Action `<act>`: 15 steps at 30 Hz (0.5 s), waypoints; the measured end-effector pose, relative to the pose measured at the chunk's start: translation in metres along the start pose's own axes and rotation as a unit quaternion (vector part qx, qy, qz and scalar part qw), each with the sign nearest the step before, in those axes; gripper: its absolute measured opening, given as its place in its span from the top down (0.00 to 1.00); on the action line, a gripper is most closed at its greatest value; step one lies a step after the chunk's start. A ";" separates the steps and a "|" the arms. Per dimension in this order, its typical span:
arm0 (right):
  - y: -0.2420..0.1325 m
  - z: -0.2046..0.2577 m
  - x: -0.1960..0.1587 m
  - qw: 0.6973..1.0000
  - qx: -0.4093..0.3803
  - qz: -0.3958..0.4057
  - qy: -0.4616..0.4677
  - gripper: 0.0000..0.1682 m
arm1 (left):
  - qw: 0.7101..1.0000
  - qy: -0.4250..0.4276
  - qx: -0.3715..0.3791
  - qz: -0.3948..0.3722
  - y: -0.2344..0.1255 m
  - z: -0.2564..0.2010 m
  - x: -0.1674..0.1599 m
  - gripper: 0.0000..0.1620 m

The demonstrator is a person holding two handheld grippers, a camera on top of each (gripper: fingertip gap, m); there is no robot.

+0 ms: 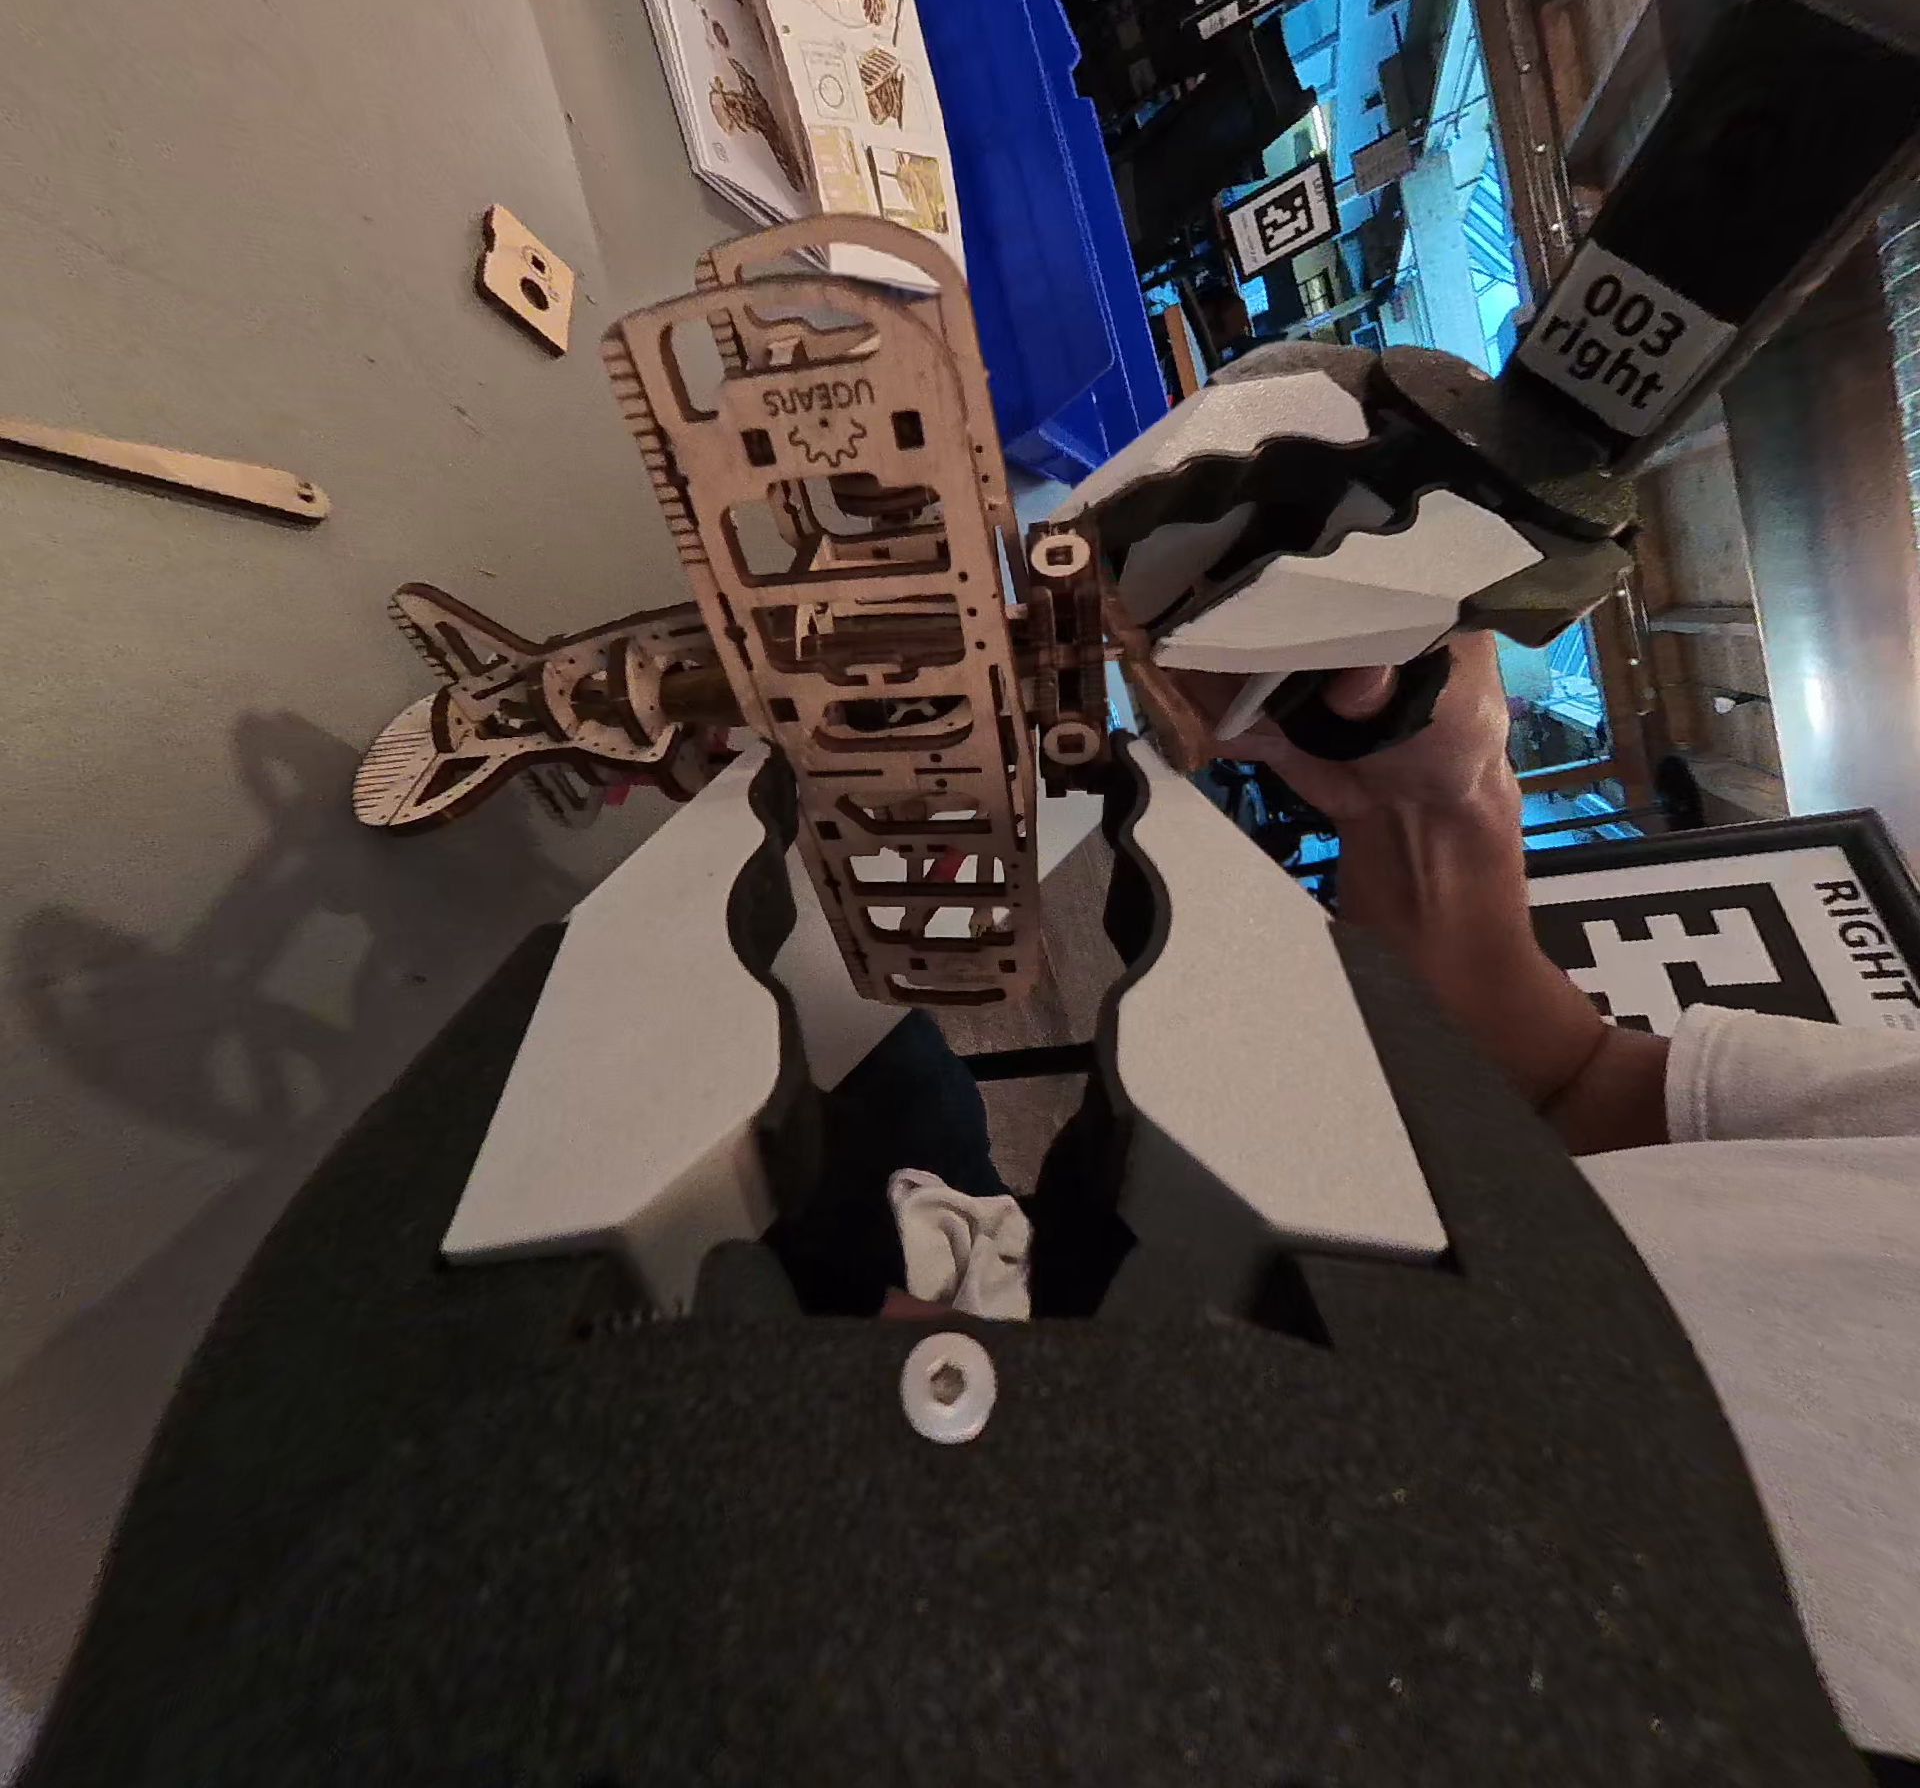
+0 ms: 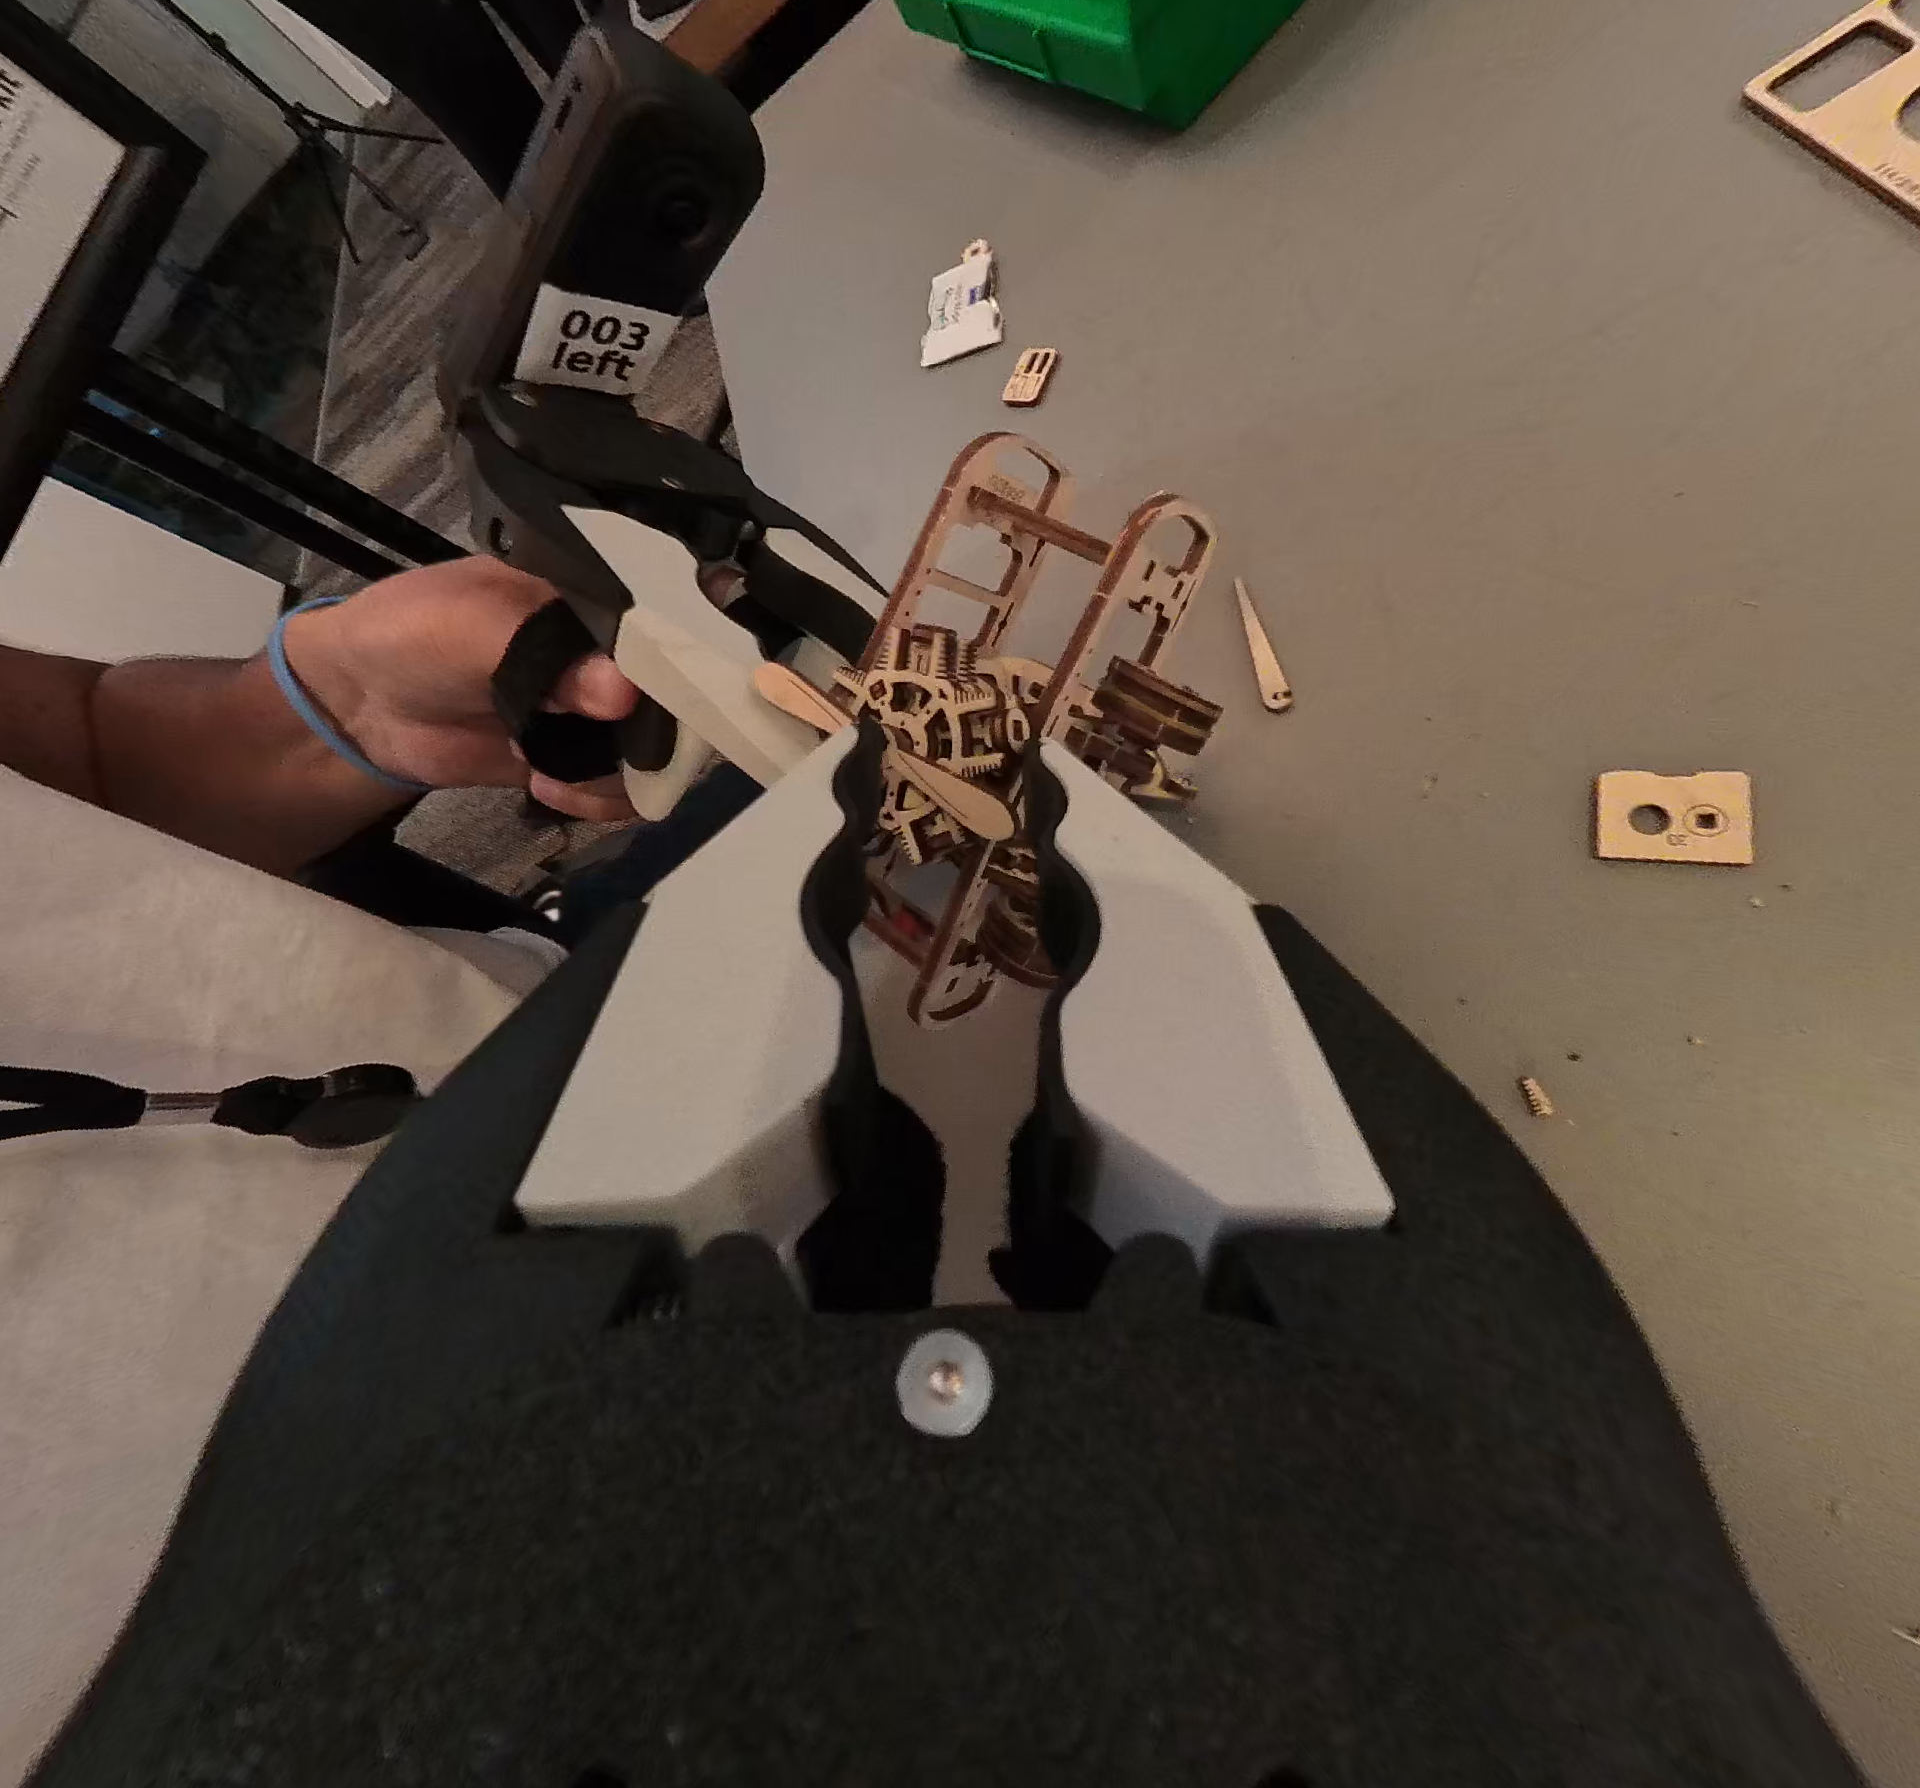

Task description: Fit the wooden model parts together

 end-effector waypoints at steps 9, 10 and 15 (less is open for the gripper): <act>-0.022 0.009 0.016 0.999 0.013 -0.039 -0.014 0.78 | 0.999 0.021 -0.028 -0.026 -0.005 -0.009 0.004 0.65; -0.024 0.008 0.013 0.999 0.010 -0.029 -0.019 0.76 | 0.998 0.024 -0.041 -0.029 -0.006 -0.013 0.004 0.65; -0.026 0.033 -0.002 0.991 0.053 0.039 -0.114 0.75 | 0.994 0.081 -0.051 0.044 -0.006 -0.025 -0.025 0.65</act>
Point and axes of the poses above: each gripper's, where its closed fingertips meet, y out along the fingers, x out of its top, z = x × y across the jaws, the point moved 2 cm from there along -y, back along the fingers, and after that the axes turned 1 degree about -x, right-handed, at the moved point
